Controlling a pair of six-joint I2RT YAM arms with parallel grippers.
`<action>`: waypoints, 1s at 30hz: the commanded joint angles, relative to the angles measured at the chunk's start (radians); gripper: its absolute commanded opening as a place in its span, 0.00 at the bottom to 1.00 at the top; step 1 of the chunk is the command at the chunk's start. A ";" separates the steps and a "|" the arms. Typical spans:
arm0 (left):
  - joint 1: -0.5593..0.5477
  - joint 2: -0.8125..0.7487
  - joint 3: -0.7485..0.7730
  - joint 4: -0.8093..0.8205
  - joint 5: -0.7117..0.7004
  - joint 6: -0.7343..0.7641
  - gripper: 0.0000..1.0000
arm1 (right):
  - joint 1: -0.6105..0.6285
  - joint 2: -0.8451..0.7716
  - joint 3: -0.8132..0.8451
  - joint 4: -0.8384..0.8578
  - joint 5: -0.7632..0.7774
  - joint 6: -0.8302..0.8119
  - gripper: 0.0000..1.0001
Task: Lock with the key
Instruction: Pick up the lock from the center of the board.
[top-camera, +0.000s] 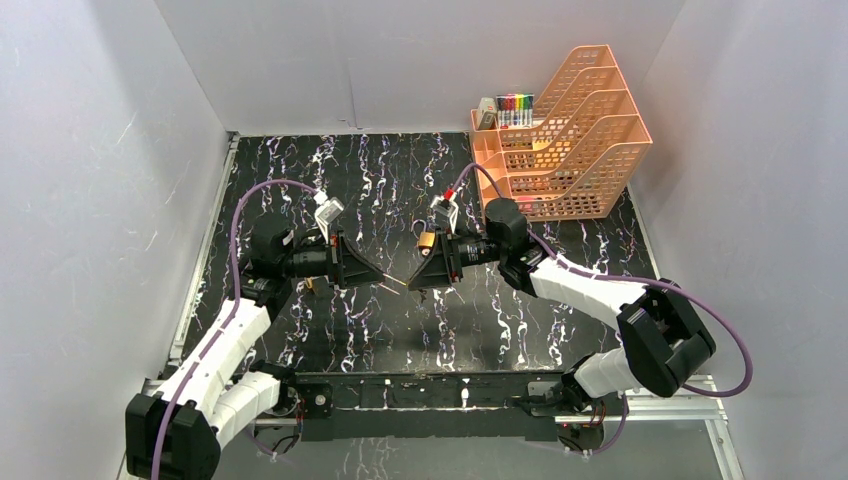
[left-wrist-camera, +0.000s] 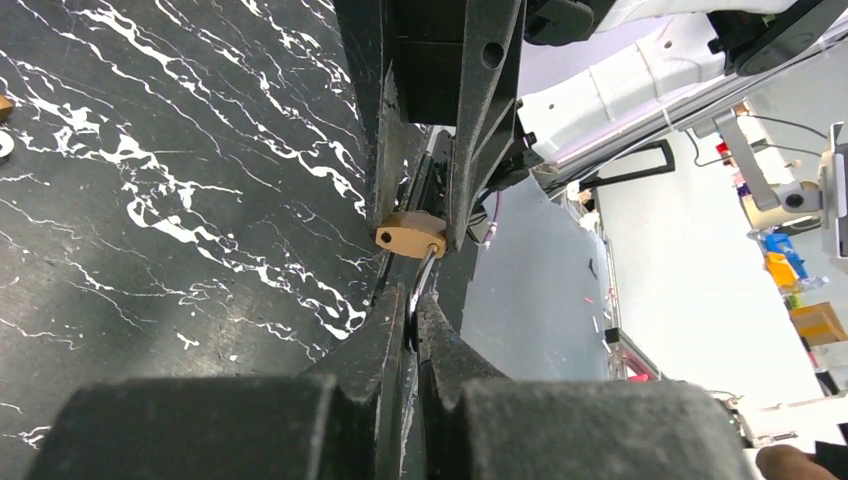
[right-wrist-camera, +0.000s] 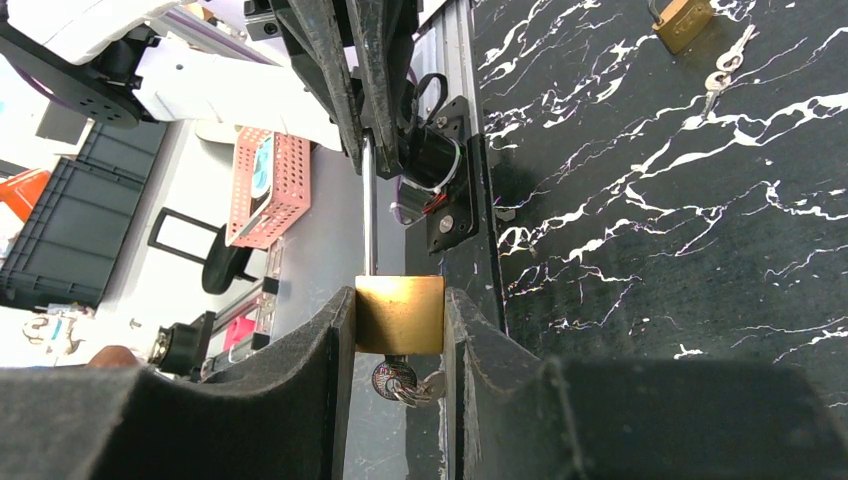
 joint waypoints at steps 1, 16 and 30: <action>-0.005 -0.003 -0.005 0.014 0.031 -0.002 0.00 | -0.005 -0.002 0.061 0.068 -0.020 0.005 0.22; -0.007 -0.149 -0.111 0.376 -0.188 -0.225 0.00 | -0.052 -0.257 0.099 -0.213 0.201 -0.290 0.98; -0.058 -0.210 -0.166 0.693 -0.321 -0.376 0.00 | -0.050 -0.444 -0.172 0.222 0.246 -0.440 0.90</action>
